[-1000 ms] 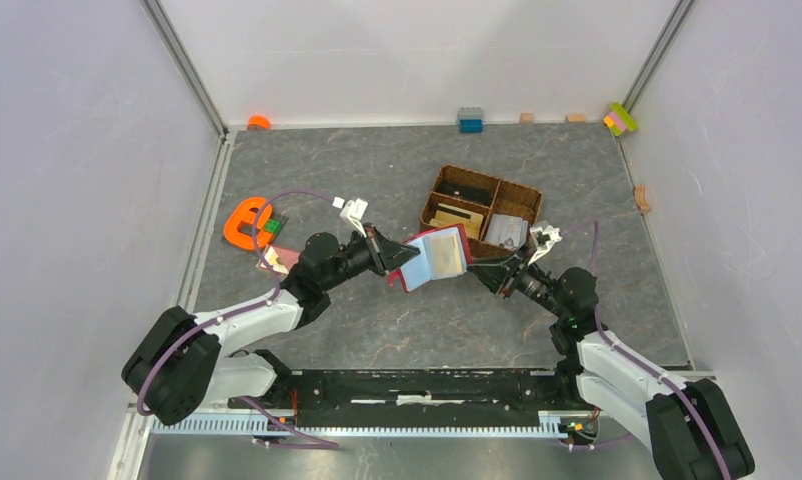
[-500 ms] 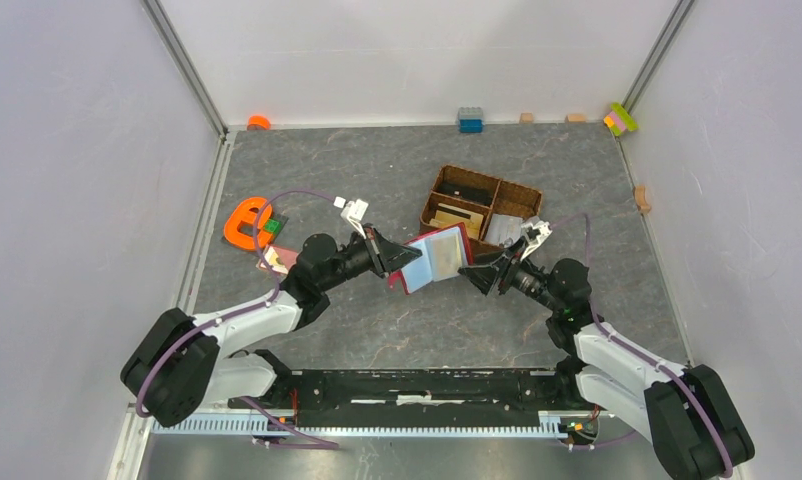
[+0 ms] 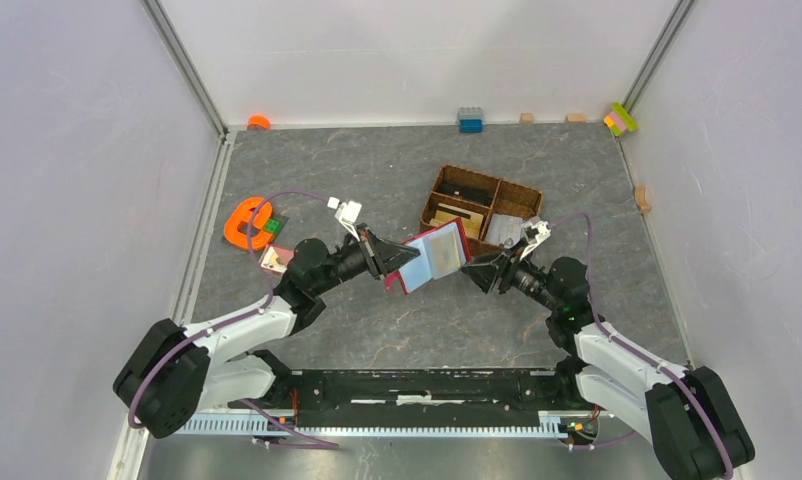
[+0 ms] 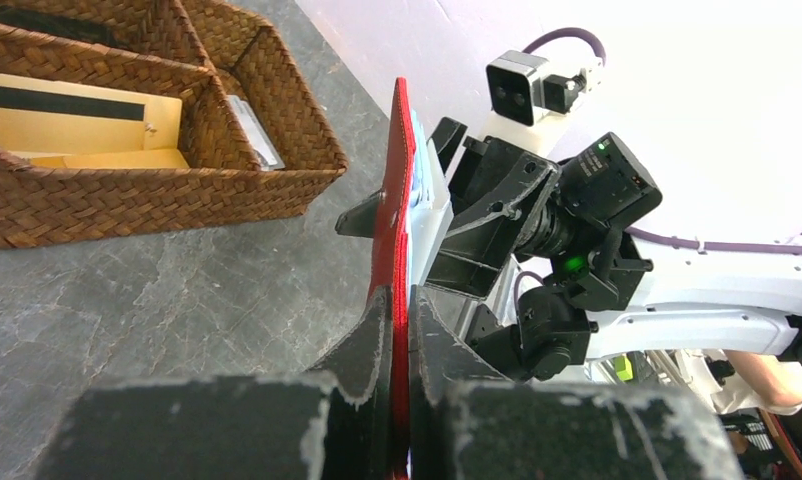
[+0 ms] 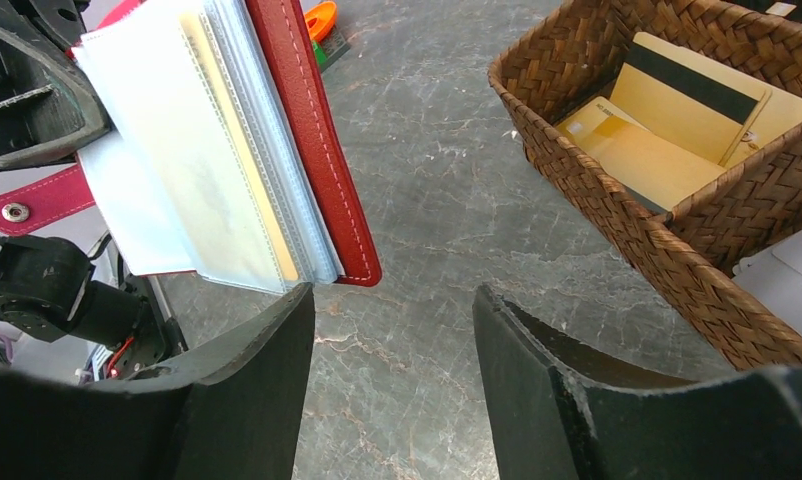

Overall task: Take the credit cards out of the card holder
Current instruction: Remove the credit card from the card holder.

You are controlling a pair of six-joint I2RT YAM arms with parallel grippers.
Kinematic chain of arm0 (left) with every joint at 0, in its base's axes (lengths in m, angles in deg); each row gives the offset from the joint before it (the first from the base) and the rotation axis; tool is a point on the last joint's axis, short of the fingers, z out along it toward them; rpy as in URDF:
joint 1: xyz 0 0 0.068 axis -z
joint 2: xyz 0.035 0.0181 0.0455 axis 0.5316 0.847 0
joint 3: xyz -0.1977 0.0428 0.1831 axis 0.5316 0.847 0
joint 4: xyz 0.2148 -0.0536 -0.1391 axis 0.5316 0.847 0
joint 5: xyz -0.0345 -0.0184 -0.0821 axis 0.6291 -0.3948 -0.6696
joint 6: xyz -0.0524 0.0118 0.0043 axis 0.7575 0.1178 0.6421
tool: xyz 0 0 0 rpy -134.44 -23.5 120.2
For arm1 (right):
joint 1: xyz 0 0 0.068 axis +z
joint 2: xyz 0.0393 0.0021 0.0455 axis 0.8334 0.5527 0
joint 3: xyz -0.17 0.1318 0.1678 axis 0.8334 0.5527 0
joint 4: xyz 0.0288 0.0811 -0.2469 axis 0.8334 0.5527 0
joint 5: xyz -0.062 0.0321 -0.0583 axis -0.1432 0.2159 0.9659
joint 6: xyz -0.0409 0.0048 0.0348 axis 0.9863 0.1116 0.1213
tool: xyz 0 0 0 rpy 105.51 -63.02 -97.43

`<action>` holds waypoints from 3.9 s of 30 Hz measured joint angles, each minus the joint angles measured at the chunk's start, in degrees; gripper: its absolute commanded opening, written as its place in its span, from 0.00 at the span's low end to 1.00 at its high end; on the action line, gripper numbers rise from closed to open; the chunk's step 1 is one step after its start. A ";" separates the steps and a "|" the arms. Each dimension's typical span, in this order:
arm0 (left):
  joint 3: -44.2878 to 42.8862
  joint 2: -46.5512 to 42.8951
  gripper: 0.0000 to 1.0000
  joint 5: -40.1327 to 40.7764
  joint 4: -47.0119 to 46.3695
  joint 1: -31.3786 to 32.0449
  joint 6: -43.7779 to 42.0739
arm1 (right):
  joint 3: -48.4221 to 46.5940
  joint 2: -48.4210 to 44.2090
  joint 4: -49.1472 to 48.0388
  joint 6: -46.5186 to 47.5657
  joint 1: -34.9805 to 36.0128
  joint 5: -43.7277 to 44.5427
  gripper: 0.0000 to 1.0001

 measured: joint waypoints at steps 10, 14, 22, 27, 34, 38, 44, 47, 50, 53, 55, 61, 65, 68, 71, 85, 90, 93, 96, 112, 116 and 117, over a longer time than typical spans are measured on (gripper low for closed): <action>0.02 1.57 0.02 -2.71 -3.30 0.00 0.20 | 0.00 0.00 -3.45 -0.74 0.24 -2.84 0.67; 0.04 2.97 0.02 -3.69 -3.43 0.02 0.44 | 0.00 0.00 -4.37 -0.87 1.03 -3.69 0.70; 0.02 3.41 0.02 -4.74 -3.69 0.02 0.46 | -0.48 1.03 -4.74 -0.63 3.41 -4.87 0.84; 0.00 5.44 0.02 -6.14 -5.11 0.02 1.14 | -2.05 2.75 -4.59 0.35 6.01 -6.05 0.93; -0.22 7.17 0.02 -6.62 -5.42 0.02 1.84 | -6.32 5.35 -1.62 4.07 11.63 -6.10 0.88; -0.68 8.52 0.02 -6.84 -6.27 0.00 2.89 | -7.10 6.29 0.59 5.75 12.44 -5.07 0.66; -0.70 8.81 0.07 -7.43 -6.36 0.00 3.30 | -7.10 4.59 3.52 7.43 12.48 -2.21 0.40; -1.05 9.18 0.13 -7.30 -6.14 0.00 3.28 | -7.19 4.28 4.50 7.93 12.48 -1.33 0.30; -2.12 10.16 0.33 -5.84 -4.31 0.20 3.26 | -7.76 4.94 5.81 7.98 12.48 -0.50 0.08; -3.91 10.43 0.63 -2.84 -0.59 0.72 3.30 | -8.57 6.21 7.93 7.98 12.61 1.36 0.06; -4.72 10.40 0.77 -1.33 0.79 1.11 3.19 | -8.63 6.86 9.18 8.04 12.63 2.84 0.05; -5.64 10.40 1.00 2.23 6.03 2.58 2.40 | -9.09 8.07 14.25 8.17 12.63 8.11 0.01; -8.39 10.82 1.00 4.11 11.10 4.61 0.11 | -9.42 9.51 14.91 8.13 12.63 7.96 0.04; -10.56 12.02 1.00 5.09 13.53 5.46 -1.18 | -9.49 9.66 15.06 8.13 12.63 7.67 0.08; -12.04 14.21 1.00 5.88 15.28 6.08 -1.97 | -9.49 9.70 15.04 8.09 12.63 7.39 0.07; -15.69 17.97 0.95 7.82 21.29 10.25 -5.86 | -10.05 11.04 14.67 7.41 14.12 7.13 0.00; -15.89 17.35 0.61 10.19 24.09 10.32 -6.49 | -10.58 11.52 14.73 7.45 14.45 8.24 0.00; -16.00 17.35 0.50 11.45 25.75 9.97 -7.30 | -10.75 11.50 14.91 7.74 14.51 8.83 0.00; -16.00 17.35 0.49 13.31 27.69 8.24 -7.30 | -10.75 10.80 15.43 7.93 14.62 9.31 0.00; -7.52 11.47 1.00 8.57 21.42 -4.39 -0.39 | -10.75 7.85 17.97 8.48 14.16 14.12 0.00; -5.25 11.34 1.00 4.94 15.61 -4.48 0.46 | -10.75 7.85 17.40 8.22 13.88 12.28 0.00; -4.81 11.34 1.00 3.96 14.03 -4.48 0.57 | -10.75 7.85 17.09 7.91 13.73 11.41 0.00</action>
